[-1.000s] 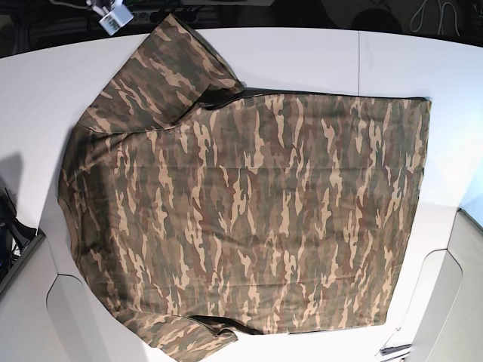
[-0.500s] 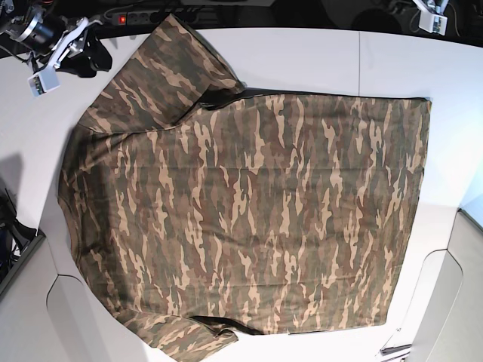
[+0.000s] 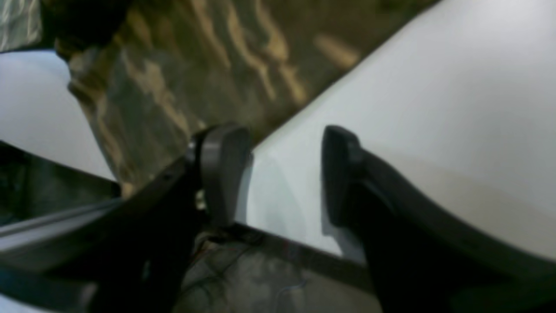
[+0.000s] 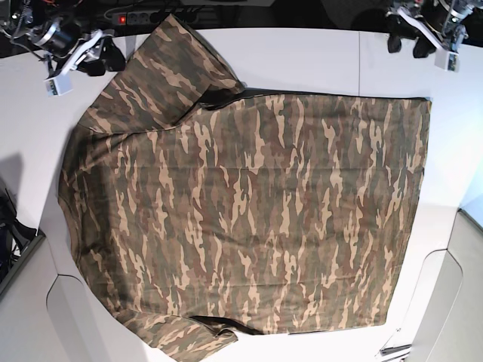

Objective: Fold the T-shirt properly
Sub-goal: 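Lower both grippers and pinch the shirt's shoulder corners by the collar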

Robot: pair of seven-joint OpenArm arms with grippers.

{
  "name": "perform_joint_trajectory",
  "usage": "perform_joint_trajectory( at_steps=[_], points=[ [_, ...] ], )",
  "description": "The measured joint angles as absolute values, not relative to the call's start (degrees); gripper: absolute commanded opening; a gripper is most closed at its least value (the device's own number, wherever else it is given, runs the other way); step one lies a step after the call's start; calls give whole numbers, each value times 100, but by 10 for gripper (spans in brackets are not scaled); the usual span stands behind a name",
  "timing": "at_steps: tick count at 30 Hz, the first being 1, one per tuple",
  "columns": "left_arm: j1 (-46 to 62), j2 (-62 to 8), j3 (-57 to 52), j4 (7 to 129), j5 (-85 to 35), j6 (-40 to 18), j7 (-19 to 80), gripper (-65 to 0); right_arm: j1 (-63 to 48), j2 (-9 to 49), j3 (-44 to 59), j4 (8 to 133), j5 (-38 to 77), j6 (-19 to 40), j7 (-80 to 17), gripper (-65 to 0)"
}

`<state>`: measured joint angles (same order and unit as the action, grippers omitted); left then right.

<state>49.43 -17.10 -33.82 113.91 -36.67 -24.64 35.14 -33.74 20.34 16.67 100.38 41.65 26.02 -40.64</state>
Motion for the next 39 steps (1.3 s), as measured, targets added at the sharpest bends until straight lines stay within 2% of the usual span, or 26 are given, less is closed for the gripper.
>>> perform_joint_trajectory(
  at_steps=[2,6,13,22,26,39],
  points=[
    [4788,-1881,-3387,11389,-3662,-2462,3514,-232,-3273,2014,1439,9859,4211,2661,-3972,-346],
    [4469,-2180,-3374,11187,-3686,-2228,3529,-175,-3055,1898,1146,9664,4226,2657,-3924,-346],
    [3638,-2685,-3374,9874,-3677,-2123,3306,-175,-3046,1363,1090,9662,4228,2766,-3916,-346],
    [2565,-2939,-3374,8180,-4521,-2460,3361,-175,-3048,1334,1085,9662,4219,2773,-3922,-346],
    [2552,-2954,-3190,8117,-4665,-2814,3616,-175,-3048,1326,1085,9662,4219,2773,-3922,-346],
    [2475,-2971,-1957,8215,-4720,-3026,3295,-177,-3048,1284,1085,9662,4219,2773,-3924,-346]
  ],
)
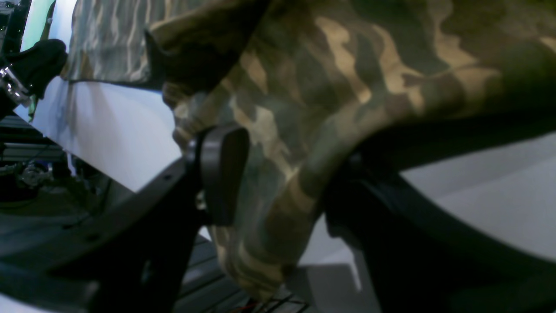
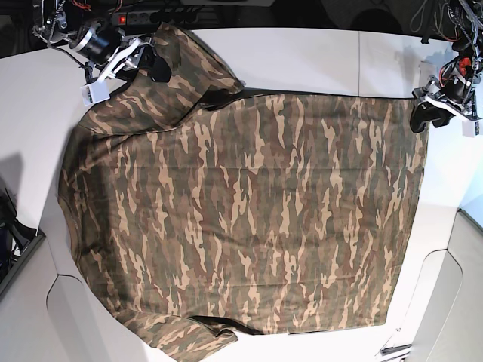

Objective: Fold the T-shirt properly
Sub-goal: 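Lower both grippers and pinch the shirt's shoulder corners by the collar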

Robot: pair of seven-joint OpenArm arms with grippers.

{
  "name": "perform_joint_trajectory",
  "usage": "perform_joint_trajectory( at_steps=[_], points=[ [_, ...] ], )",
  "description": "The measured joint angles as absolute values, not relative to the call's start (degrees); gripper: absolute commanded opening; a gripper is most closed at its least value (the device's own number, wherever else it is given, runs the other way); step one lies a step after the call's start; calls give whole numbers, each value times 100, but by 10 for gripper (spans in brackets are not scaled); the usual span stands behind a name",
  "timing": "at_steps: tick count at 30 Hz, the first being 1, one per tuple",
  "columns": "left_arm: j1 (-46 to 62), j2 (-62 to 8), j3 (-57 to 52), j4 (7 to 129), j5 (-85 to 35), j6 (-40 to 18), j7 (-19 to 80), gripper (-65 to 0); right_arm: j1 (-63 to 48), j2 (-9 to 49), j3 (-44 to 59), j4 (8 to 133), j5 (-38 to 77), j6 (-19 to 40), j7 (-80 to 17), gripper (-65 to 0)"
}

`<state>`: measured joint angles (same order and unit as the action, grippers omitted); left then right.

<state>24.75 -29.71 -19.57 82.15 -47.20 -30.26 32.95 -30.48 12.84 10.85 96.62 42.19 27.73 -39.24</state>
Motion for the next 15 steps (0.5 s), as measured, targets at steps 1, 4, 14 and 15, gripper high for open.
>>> perform_joint_trajectory(
  at_steps=[1,4,14,15],
  points=[
    [2473,-2985,-1935,8219,-4683,-3026,3295,-179,-3048,1282,1085,9662,4219,2773,-3922,-347],
    [2471,-3000,-1909,8228,-4571,-3028,3317,-281,-3048,1284,1085,9662,4219,2773,-3924,-378],
    [2475,-2950,-1870,8208,-4952,-3483,3577,-650,-3079,1282,1085,9625,4071,3197,-3946,-650],
    [2475,-2952,-1870,8213,-4952,-3483,3579,-650,-3079,1282,1085,9625,4075,3197,-3948,-650]
  ],
)
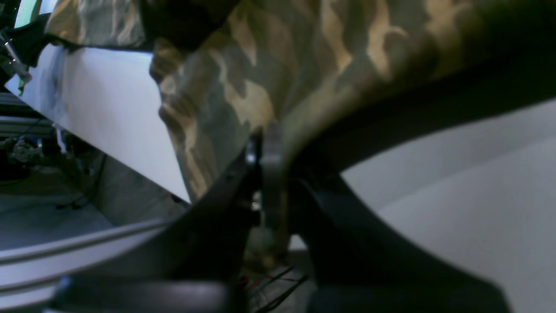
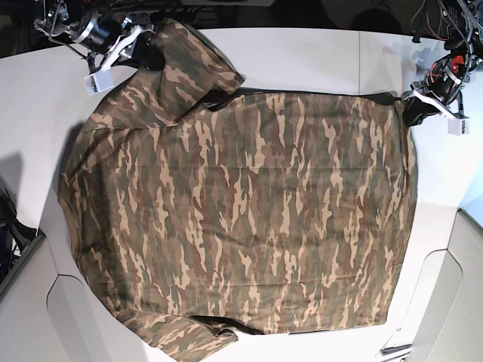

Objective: Fold the T-shirt properly
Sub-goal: 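Lower both grippers and pinch the shirt's shoulder corners by the collar, then lift the shoulder edge with both grippers and pull it over toward the hem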

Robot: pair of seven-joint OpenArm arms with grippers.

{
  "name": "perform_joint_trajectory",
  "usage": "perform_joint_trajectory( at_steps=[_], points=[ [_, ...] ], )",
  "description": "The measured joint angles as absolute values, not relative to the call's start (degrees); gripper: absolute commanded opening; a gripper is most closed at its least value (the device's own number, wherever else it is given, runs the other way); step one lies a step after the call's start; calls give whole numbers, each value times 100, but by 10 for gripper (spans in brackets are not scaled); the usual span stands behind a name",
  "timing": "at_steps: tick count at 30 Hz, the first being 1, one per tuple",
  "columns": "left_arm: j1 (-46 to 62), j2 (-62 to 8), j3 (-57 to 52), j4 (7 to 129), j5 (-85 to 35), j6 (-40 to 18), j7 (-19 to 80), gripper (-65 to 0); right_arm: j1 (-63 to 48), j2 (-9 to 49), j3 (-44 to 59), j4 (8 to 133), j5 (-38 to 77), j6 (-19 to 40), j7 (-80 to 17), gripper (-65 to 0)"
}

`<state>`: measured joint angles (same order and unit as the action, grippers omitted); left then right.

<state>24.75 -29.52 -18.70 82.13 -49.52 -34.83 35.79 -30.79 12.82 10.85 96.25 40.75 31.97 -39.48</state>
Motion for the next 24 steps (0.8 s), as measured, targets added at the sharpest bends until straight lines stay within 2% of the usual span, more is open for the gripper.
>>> perform_joint_trajectory(
  at_steps=[9,18,24],
  points=[
    [2661,-2864,-2206,8923,-5253,-3673,4646,-650,-3334,1278,1376,10075,4265,3168,-4136,-650],
    [3286,-2858,-2875,9998,-5380,-3647,4668,-650,-3859,1282,2209,11181,4755,3188,-4318,-650],
    [3315,-2853,-3120,10171,-5365,-3649,4453,-650,-3830,1282,2528,11642,4777,3194,-4364,-650]
  ],
)
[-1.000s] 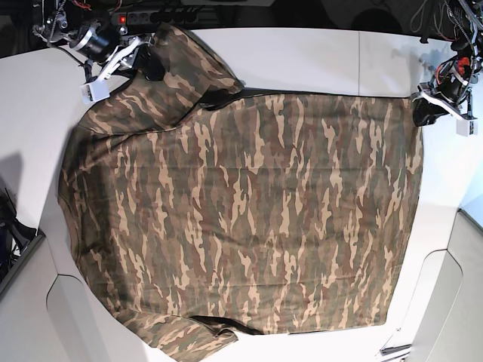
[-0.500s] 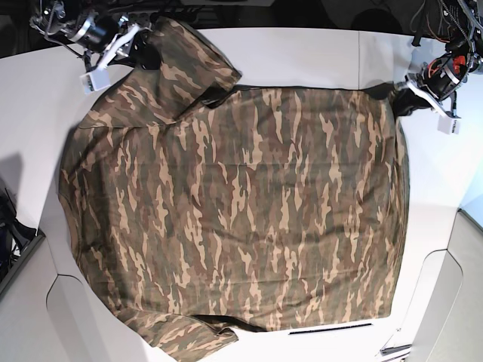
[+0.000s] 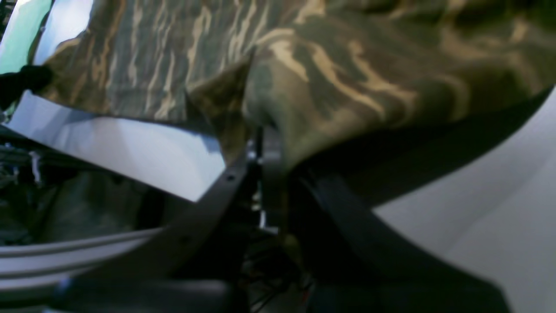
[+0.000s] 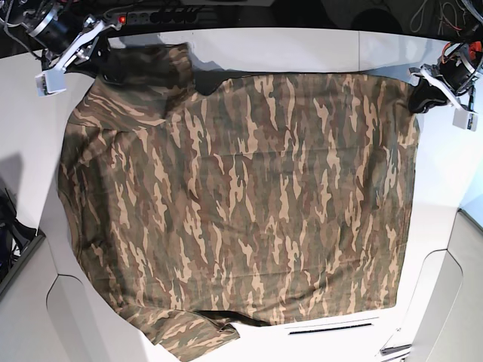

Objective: Fold the T-shirt properly
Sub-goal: 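Lift the shoulder edge with both grippers and pull it over toward the hem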

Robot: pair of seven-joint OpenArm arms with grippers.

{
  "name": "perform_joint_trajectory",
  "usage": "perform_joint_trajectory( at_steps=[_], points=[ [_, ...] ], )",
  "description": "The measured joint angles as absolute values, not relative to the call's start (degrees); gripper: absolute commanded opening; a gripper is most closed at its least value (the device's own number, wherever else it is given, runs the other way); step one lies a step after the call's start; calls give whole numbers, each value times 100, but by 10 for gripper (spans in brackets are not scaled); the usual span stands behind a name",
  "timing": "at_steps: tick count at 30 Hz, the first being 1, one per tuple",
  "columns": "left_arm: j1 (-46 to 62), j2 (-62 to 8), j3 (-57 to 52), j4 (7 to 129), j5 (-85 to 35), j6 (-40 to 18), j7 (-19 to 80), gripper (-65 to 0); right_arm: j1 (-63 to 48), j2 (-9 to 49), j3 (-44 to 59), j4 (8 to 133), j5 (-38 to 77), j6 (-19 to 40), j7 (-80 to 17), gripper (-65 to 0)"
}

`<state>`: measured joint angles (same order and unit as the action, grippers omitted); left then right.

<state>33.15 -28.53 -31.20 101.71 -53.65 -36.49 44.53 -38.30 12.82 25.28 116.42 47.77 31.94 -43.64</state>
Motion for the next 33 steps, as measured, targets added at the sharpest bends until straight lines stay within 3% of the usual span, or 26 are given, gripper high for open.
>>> perform_joint_trajectory(
  at_steps=[13,25,33],
  points=[
    [2386,-2840,-3253,9961,-4799,-3649,3789,-650,-2152,1271,2565,11448,4241,3229,-4335,-650],
    [1164,-2792,-2882,8746,-4379,-3623,3454,-650,-99,1253,2536,9524,4209,3310,-4268,-650],
    [314,-2779,-2023,8051,-3326,-2987,2897,-650,1192,1253,2429,7728,3948,3347,-4198,-650]
  ],
)
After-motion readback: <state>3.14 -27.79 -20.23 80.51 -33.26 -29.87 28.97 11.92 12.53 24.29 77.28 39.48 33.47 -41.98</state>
